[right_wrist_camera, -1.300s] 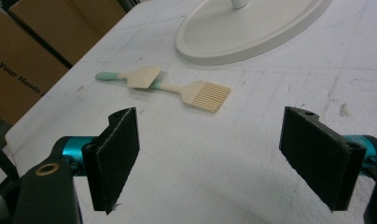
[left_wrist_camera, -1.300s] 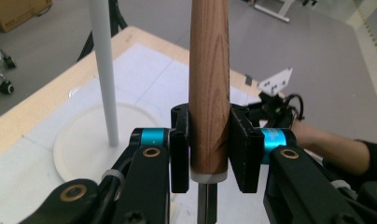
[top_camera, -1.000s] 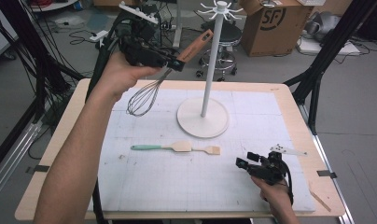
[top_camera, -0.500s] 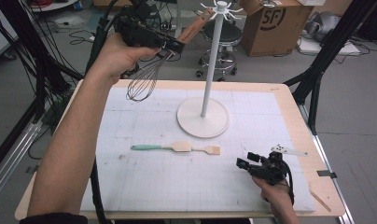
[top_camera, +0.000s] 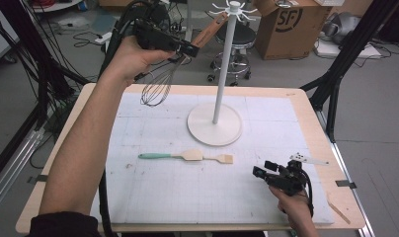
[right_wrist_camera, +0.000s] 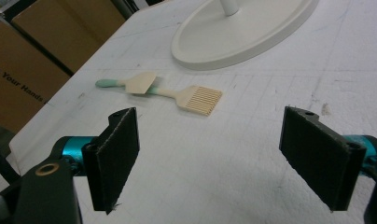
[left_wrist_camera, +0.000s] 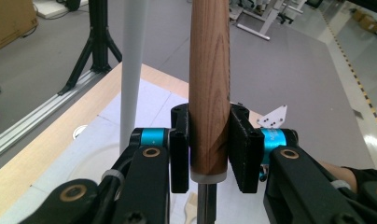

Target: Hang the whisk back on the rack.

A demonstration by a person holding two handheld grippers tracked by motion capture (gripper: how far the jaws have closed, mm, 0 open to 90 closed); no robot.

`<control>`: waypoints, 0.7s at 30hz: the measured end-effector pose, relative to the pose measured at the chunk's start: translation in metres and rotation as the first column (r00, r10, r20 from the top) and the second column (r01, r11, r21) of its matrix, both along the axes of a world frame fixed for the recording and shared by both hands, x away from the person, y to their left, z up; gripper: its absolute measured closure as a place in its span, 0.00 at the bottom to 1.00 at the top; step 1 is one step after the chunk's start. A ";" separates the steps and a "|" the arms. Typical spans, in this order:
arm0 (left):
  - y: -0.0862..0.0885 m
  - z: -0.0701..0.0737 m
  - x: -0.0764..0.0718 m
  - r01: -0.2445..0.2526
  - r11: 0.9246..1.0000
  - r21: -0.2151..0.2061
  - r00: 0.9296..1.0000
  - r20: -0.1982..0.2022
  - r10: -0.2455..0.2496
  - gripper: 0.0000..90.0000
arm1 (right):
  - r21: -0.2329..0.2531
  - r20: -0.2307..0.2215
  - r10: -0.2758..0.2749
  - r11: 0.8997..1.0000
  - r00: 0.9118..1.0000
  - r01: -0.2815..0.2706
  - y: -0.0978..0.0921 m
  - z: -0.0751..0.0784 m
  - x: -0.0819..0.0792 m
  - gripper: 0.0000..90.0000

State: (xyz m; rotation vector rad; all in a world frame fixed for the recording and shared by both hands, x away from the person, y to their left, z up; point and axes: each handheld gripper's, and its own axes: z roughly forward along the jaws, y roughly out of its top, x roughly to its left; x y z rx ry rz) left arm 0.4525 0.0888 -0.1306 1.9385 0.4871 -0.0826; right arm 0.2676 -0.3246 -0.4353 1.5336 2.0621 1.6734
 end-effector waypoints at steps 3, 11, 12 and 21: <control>-0.001 -0.002 0.004 0.001 1.000 0.008 1.000 -0.003 -0.001 0.80 | -0.001 -0.004 0.001 1.000 1.000 -0.001 0.000 -0.001 0.000 0.21; -0.004 -0.005 0.013 0.016 1.000 -0.011 1.000 -0.003 -0.016 0.80 | -0.004 -0.007 -0.007 1.000 1.000 0.007 -0.001 -0.002 0.001 0.21; -0.004 -0.005 0.013 0.016 1.000 -0.011 1.000 -0.003 -0.016 0.80 | -0.004 -0.004 -0.006 1.000 1.000 0.006 -0.001 -0.002 0.001 0.21; -0.015 -0.010 0.016 0.036 0.999 0.003 0.999 -0.008 -0.036 0.80 | -0.006 -0.011 -0.007 1.000 1.000 0.007 -0.002 -0.003 0.001 0.21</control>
